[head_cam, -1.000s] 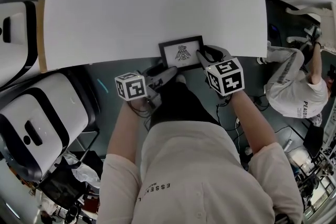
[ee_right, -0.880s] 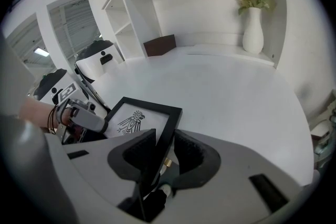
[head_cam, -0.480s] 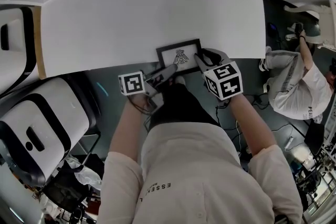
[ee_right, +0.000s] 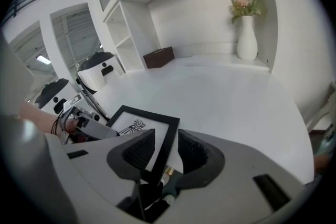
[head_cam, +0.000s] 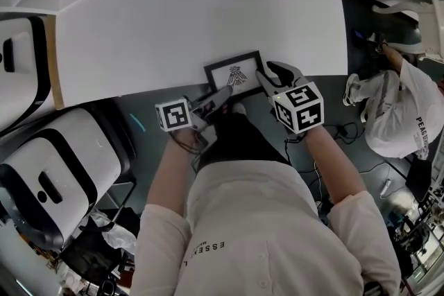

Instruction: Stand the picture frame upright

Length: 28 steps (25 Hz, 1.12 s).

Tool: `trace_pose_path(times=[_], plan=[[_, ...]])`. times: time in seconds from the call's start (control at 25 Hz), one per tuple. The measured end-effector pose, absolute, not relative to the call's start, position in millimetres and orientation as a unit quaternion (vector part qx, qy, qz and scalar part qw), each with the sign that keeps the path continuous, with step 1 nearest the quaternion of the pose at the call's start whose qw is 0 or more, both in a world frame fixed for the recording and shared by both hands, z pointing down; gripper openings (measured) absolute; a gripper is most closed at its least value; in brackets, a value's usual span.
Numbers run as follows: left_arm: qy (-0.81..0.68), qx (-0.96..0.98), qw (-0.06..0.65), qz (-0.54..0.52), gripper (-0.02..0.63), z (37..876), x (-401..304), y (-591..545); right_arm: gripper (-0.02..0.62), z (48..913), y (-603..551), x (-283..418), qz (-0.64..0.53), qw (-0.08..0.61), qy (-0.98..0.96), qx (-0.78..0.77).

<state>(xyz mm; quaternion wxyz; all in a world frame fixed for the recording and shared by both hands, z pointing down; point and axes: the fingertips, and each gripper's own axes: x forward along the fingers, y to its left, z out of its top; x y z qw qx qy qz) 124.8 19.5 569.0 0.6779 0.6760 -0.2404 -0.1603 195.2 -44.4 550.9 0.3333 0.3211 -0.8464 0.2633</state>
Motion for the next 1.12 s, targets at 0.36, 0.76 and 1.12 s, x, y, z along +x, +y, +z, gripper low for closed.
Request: trace_pose_path(times=[0.36, 0.76, 1.12], plan=[[-0.239, 0.743, 0.607, -0.146, 0.015, 530.1, 106.7, 16.5, 0.174, 515.0, -40.9, 190.9, 0.345, 0.241, -0.874, 0.244], [-0.174, 0.807, 0.549, -0.133, 0.015, 453.1, 104.5, 35.4, 0.19, 449.2, -9.5, 173.8, 0.477, 0.098, -0.874, 0.005], [-0.171, 0.837, 0.512, -0.092, 0.017, 427.1, 88.5, 17.4, 0.094, 415.1, -19.3, 151.6, 0.46, 0.057, -0.881, -0.09]])
